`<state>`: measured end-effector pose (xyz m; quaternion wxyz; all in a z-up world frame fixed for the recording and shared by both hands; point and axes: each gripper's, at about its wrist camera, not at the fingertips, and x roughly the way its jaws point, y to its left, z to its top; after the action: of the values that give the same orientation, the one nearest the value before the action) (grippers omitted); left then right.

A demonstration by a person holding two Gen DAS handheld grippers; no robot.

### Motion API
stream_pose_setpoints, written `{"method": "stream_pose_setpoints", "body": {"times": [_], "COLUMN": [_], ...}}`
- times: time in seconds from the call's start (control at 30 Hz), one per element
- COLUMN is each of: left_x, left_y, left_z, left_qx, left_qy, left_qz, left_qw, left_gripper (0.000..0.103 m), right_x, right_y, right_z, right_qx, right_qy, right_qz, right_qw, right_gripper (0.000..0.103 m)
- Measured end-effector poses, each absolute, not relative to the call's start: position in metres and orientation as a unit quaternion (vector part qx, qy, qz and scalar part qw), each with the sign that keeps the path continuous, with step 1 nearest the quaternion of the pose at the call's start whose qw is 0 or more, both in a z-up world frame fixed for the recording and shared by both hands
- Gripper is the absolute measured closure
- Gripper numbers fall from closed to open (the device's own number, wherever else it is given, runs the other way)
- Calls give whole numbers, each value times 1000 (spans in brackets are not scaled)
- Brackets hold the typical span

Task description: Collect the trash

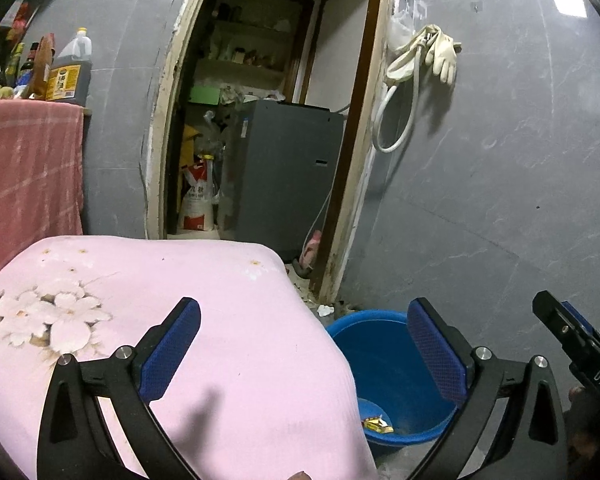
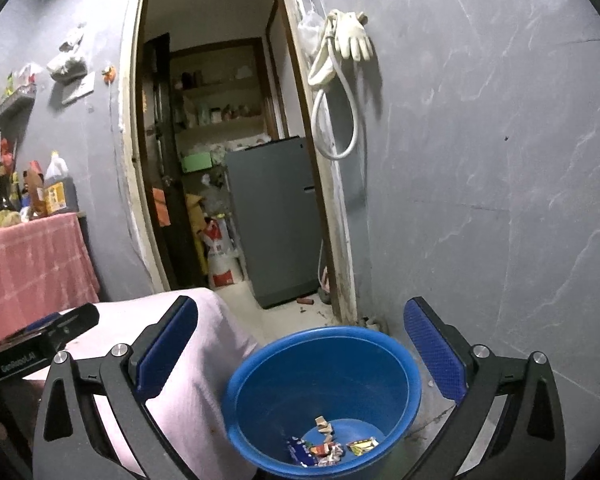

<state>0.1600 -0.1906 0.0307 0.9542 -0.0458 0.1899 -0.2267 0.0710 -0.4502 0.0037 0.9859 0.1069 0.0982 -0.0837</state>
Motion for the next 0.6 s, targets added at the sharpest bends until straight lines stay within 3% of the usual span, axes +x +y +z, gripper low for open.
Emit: {"method": "stream_pose_setpoints", "body": {"times": [0.6], "left_x": [86], "left_y": [-146], "left_z": [42], "left_qx": [-50], "left_qy": [170], "left_qz": [-216], "left_qw": [960], "left_gripper": [2], "right_x": [5], "right_y": [-405], "right_z": [13], "right_qx": [104], "right_qy": [81], "right_qz": [-68], "right_qw": [989], "right_gripper": [0]}}
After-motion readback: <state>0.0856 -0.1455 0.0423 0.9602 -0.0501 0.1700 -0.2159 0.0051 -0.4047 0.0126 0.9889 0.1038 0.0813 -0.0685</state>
